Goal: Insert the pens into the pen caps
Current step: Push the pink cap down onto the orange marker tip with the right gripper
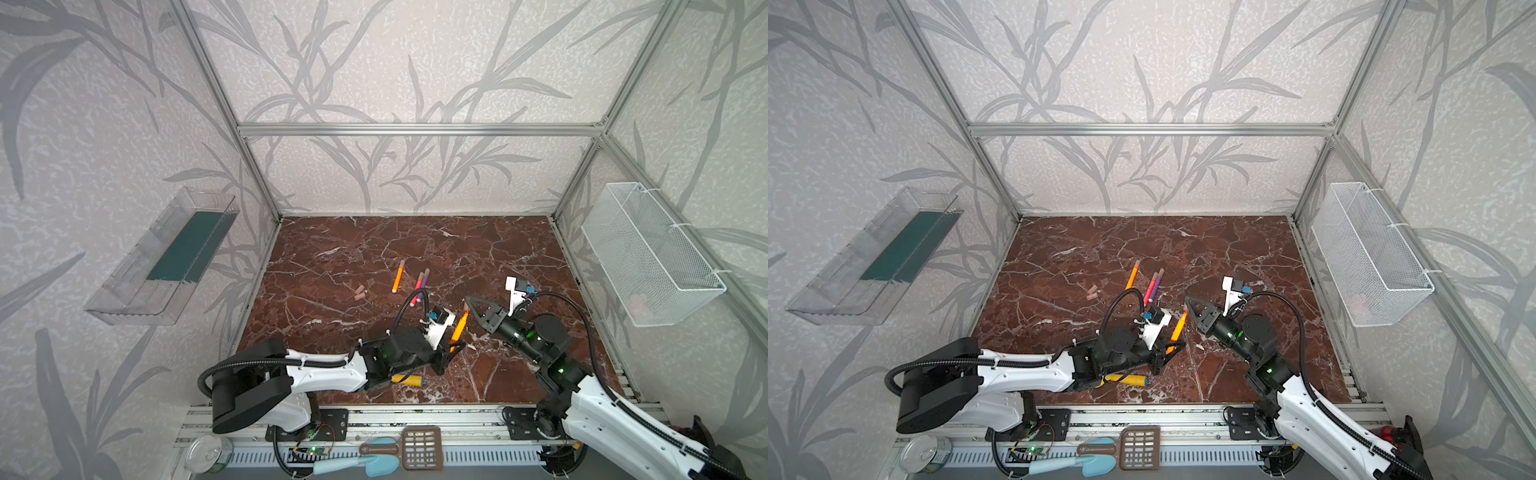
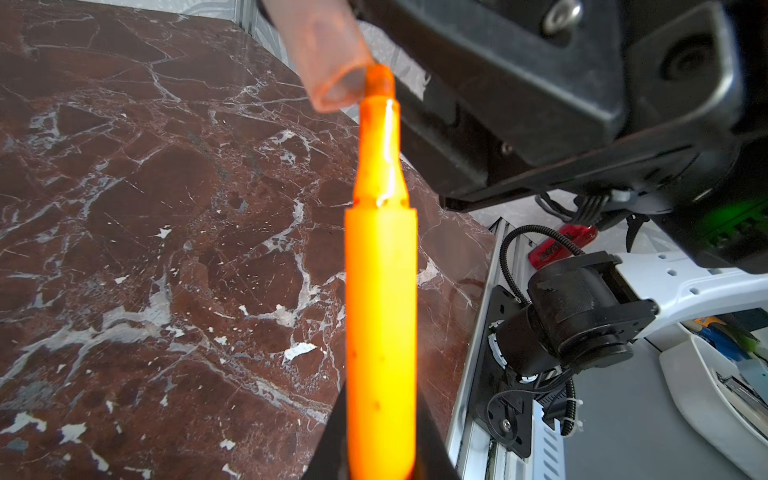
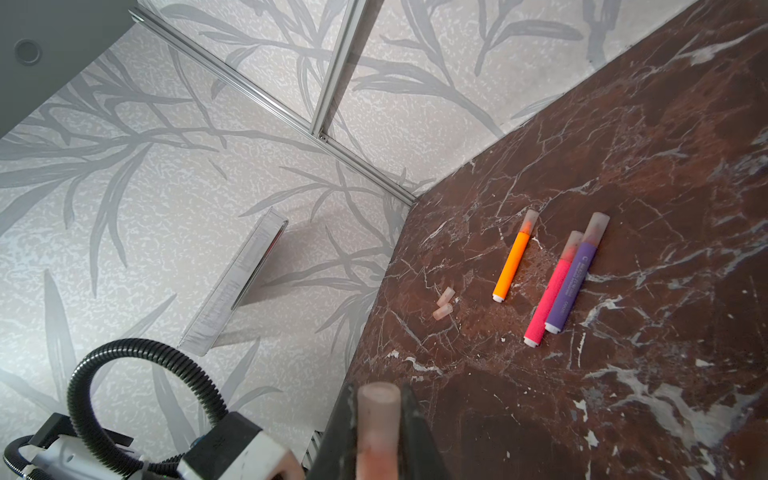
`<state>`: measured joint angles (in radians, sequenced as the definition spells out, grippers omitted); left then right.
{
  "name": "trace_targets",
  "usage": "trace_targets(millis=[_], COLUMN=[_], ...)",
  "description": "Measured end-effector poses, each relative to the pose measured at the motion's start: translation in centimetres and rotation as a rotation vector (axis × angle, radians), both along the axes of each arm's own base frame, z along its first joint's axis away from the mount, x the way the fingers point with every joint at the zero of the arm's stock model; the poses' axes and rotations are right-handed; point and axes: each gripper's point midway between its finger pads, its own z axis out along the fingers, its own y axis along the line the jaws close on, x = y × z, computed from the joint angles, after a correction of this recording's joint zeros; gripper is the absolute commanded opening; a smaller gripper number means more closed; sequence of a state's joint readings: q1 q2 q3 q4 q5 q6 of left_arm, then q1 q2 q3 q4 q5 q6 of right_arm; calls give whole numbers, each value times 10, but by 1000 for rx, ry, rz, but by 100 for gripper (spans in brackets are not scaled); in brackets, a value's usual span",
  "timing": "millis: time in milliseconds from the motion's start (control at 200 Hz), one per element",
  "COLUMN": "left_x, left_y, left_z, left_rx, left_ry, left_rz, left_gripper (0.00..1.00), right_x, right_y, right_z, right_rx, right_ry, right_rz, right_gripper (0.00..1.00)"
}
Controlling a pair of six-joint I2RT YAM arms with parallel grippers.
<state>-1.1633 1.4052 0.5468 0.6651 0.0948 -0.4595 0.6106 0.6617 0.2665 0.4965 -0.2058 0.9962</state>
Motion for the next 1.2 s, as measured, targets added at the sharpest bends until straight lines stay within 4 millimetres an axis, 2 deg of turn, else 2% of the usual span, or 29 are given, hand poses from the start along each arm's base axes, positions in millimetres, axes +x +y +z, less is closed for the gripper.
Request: trace_targets(millis=[240, 715, 945, 1200], left_x=[0, -4, -8, 5], left_y=[0, 0, 7, 18], left_z=[1, -4, -12, -9], left_rx=[-2, 18, 101, 181], left_ry=[-6, 0, -23, -86], left_rz=[5, -8, -11, 57], left_gripper=[0, 0, 0, 0], right_x=[-10, -16, -24, -23], right_y=[-2, -2, 8, 15], right_z=[8, 0, -10, -10], right_rx=[15, -39, -153, -252], right_ry=[-30, -27, -6, -9], right_rz=[5, -37, -98, -179], right_gripper=[0, 0, 0, 0])
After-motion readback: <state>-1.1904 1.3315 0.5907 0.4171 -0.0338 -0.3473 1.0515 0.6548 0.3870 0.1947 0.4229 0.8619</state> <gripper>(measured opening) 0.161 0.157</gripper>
